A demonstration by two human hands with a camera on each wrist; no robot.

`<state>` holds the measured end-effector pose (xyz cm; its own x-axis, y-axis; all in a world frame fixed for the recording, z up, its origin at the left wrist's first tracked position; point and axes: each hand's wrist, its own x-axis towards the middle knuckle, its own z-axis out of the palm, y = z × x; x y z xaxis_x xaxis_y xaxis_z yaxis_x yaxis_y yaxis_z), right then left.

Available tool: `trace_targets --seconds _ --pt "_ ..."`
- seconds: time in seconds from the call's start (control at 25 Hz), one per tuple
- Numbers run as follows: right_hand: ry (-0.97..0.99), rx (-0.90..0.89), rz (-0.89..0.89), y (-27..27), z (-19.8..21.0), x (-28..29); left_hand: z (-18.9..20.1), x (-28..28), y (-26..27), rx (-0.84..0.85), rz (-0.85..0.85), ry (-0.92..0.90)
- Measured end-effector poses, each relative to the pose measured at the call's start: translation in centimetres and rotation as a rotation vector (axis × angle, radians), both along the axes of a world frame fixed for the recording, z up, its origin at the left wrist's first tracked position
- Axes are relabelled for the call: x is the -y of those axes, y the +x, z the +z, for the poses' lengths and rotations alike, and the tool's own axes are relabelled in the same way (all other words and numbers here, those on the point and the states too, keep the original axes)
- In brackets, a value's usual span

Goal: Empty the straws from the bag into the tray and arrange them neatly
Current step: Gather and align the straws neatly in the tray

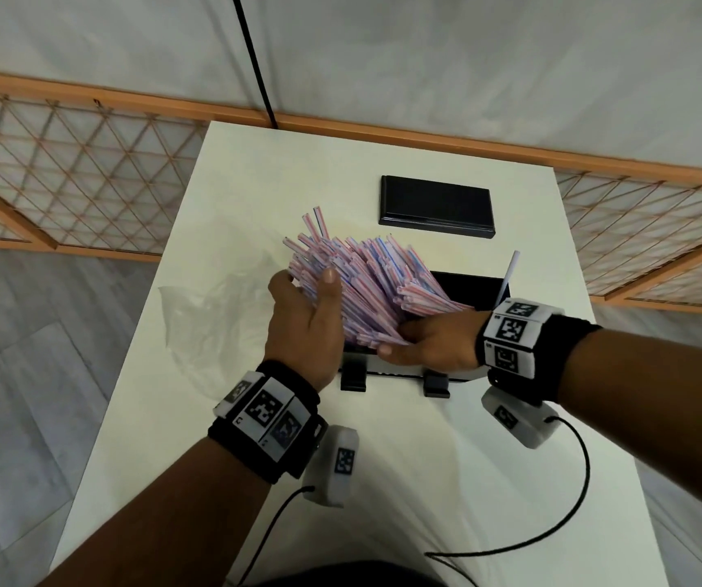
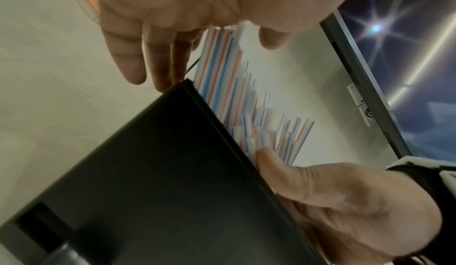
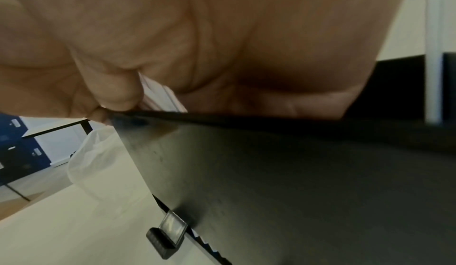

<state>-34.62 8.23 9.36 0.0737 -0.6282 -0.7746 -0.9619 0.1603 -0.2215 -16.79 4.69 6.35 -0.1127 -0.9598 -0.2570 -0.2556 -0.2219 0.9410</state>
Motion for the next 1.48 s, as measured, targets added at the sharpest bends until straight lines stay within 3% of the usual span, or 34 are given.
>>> trace_targets --seconds 0.2,0.52,0.64,0.84,1.08,1.2,1.32,1.48 --pt "-0.017 0.089 -0.085 0.0 -0.1 -0.6 0.2 -0.3 -0.1 -0.010 -0.019 0.014" --pt "-0.178 0.050 0.028 1.1 -0.8 -1.0 0.2 -0.5 -0.2 -0.067 -0.025 -0.039" --pt "-0.203 0.031 -0.038 0.9 -1.6 -0.8 -0.4 -0.5 -0.4 -0.087 -0.023 -0.066" --pt "-0.256 0.149 -0.101 1.7 -0.6 -1.0 -0.2 -0.2 -0.4 -0.096 -0.069 -0.045" --pt "-0.120 0.083 -0.117 1.7 -1.3 0.0 -0.6 -0.3 -0.7 -0.134 -0.077 -0.034" --pt "-0.083 0.027 -0.101 1.5 -0.6 0.0 -0.3 -0.3 -0.6 -0.193 0.012 -0.008" --pt "-0.101 0.095 -0.143 1.7 0.0 -0.2 -0.2 -0.4 -0.6 -0.181 0.006 0.028" --pt "-0.216 0.036 -0.091 2.2 -0.9 -0.4 -1.0 -1.0 -0.8 -0.120 -0.068 -0.109"
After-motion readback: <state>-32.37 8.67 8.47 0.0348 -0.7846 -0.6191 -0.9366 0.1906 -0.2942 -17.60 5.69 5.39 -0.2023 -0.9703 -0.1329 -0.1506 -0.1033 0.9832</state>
